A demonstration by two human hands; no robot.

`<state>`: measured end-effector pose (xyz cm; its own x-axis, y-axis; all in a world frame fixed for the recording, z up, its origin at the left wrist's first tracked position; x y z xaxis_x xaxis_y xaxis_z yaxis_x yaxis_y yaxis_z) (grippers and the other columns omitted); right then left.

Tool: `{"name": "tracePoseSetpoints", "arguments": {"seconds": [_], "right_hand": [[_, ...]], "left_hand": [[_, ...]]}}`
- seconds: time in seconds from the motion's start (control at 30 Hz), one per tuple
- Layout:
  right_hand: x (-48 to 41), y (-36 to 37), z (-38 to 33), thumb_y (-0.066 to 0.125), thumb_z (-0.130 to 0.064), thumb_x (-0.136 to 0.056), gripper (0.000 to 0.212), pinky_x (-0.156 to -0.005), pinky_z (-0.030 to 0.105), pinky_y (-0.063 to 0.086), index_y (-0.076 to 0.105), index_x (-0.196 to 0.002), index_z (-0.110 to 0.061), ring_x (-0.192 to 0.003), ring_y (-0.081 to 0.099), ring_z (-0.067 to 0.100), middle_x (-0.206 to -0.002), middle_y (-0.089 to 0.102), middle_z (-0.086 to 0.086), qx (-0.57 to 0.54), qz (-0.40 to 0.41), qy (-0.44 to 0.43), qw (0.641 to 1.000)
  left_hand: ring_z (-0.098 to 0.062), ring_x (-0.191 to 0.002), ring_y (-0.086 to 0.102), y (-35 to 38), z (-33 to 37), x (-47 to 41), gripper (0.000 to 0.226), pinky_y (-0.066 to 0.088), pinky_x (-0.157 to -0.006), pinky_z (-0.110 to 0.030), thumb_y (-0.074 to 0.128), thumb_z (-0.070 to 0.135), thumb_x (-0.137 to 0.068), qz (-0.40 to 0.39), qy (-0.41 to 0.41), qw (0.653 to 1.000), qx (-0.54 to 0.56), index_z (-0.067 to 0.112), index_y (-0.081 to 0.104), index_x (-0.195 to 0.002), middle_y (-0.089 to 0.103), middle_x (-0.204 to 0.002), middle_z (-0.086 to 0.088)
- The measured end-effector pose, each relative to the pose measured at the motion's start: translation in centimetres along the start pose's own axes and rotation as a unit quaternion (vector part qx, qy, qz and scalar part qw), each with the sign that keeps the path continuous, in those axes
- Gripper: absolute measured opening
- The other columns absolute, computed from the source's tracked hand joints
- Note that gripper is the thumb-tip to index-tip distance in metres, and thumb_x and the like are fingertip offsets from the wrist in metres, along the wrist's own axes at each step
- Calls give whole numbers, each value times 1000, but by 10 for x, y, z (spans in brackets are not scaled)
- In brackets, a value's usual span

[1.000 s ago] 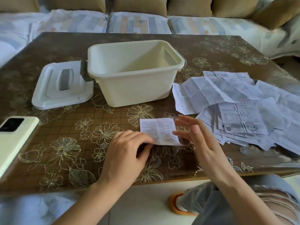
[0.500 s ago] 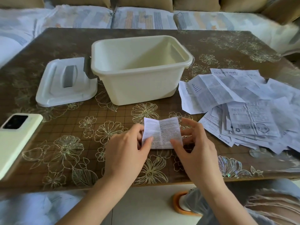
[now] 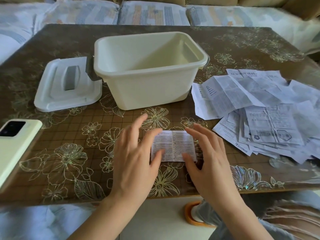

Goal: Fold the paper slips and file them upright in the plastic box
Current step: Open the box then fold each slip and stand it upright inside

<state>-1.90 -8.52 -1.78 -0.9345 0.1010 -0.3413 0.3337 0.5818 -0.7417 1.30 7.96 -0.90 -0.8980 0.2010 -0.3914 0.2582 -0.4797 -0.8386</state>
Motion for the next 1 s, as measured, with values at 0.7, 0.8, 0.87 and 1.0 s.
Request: {"name": "tracePoseSetpoints", "arguments": {"seconds": [0.7, 0.8, 0.87, 1.0], "right_hand": [[1, 2, -8, 49, 2, -82, 44, -98, 46, 47, 66, -119, -14, -125, 48, 26, -127, 63, -3, 54, 16, -56, 997], [1, -1, -24, 68, -18, -88, 17, -86, 37, 49, 70, -105, -18, -105, 54, 18, -106, 68, -9, 39, 0, -129, 991], [-2, 5, -31, 69, -40, -85, 23, -81, 34, 47, 70, -101, -22, -96, 53, 16, -100, 65, -11, 61, -64, -172, 981], [-13, 5, -34, 71, -38, -83, 23, -70, 32, 49, 67, -95, -19, -82, 54, 17, -89, 62, -6, 144, -87, -253, 953]], "left_hand": [[-16, -134, 35, 10, -12, -2, 42, 19, -111, -35, 47, 43, -95, -156, 87, 984, 25, 33, 58, -134, 48, -143, 15], [-15, -134, 31, 10, -14, -6, 42, 19, -113, -36, 59, 37, -93, -178, 90, 979, 33, 34, 56, -134, 46, -143, 17], [-14, -133, 30, 9, -14, -9, 41, 20, -114, -38, 59, 35, -93, -191, 94, 977, 31, 36, 55, -134, 44, -142, 18], [-13, -131, 28, 6, -14, -17, 58, 18, -116, -41, 48, 1, -88, -220, 98, 970, 28, 35, 53, -135, 41, -142, 17]]}}
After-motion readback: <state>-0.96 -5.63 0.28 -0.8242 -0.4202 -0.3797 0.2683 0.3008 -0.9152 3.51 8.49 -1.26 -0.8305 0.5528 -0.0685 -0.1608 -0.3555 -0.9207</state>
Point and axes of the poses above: each hand's wrist, its own x-axis away from the middle knuckle, its own y-axis out of the palm, z = x × y, the point moved 6 cm from there along -x, towards the middle knuckle
